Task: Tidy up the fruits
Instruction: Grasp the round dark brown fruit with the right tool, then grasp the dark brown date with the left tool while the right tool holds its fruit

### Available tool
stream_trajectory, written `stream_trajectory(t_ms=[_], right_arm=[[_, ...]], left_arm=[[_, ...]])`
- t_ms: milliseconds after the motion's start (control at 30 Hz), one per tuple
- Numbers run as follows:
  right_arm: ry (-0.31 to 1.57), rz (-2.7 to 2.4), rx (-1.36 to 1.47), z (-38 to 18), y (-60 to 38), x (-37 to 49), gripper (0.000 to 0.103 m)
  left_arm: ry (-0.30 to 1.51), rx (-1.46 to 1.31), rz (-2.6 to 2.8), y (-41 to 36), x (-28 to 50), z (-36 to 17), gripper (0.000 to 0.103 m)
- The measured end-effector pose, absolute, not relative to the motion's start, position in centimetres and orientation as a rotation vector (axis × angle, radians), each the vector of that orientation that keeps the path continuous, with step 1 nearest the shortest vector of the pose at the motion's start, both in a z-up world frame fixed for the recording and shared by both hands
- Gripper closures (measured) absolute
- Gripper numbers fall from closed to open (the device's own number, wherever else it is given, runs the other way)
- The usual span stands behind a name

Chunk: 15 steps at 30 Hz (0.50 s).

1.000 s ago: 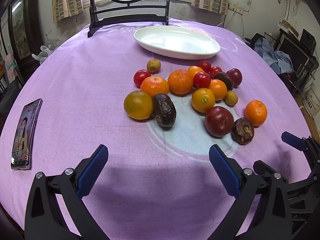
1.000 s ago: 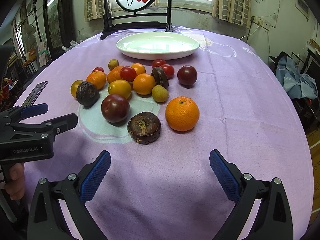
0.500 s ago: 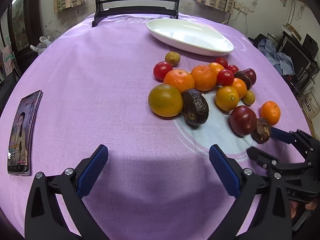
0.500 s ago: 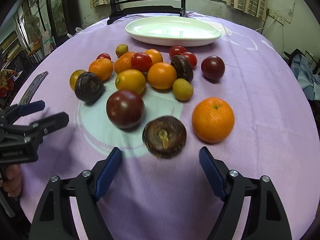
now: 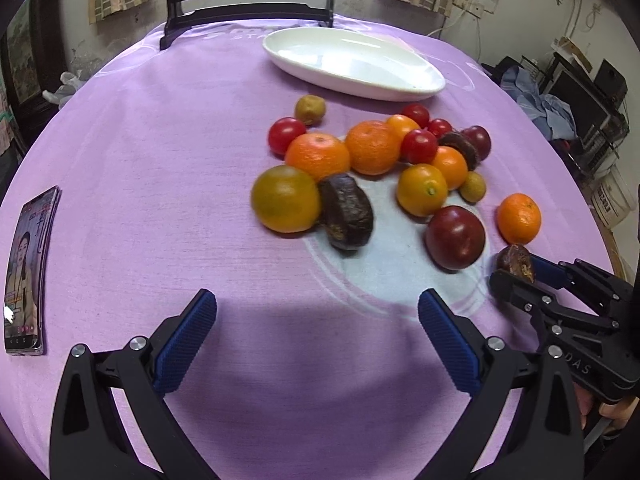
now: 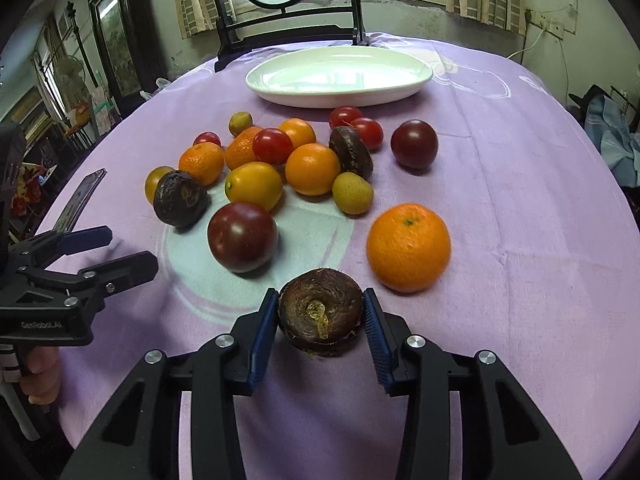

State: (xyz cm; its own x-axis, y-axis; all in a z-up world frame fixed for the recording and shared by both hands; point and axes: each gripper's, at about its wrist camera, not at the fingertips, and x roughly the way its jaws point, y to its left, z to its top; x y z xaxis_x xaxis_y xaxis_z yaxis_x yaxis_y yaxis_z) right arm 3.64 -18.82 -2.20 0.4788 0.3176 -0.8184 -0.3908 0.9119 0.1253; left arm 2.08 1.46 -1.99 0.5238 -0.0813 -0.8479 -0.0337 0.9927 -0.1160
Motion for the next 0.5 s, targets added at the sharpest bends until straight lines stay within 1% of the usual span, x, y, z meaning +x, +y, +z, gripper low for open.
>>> stream_trajectory(t_ms=[100, 267, 400, 433, 500], right_arm=[[0.975, 0.434, -0.064, -2.1, -19.9, 3.2, 0.060], [0.969, 0.436, -0.045, -2.2, -21.1, 3.0, 0.060], [0.974, 0.457, -0.030, -2.4, -21.1, 3.3, 0.060], [0.973, 0.465, -0.029, -2.4, -21.1, 3.3, 0.060], [0.975, 0.477, -0.031, -2.4, -20.9, 3.3, 0.060]], left_arm=[[1.030, -0.125, -0.030, 1.2, 2.4, -2.3, 0.004], [1.051, -0.127, 0.019, 3.0, 3.3, -2.8, 0.004], [1.077, -0.138, -0.018, 2.6, 3.5, -2.8, 0.009], [1.078, -0.128, -0.034, 2.2, 3.4, -2.8, 0.013], [1.081, -0.094, -0.051, 1.2, 3.5, -2.9, 0.015]])
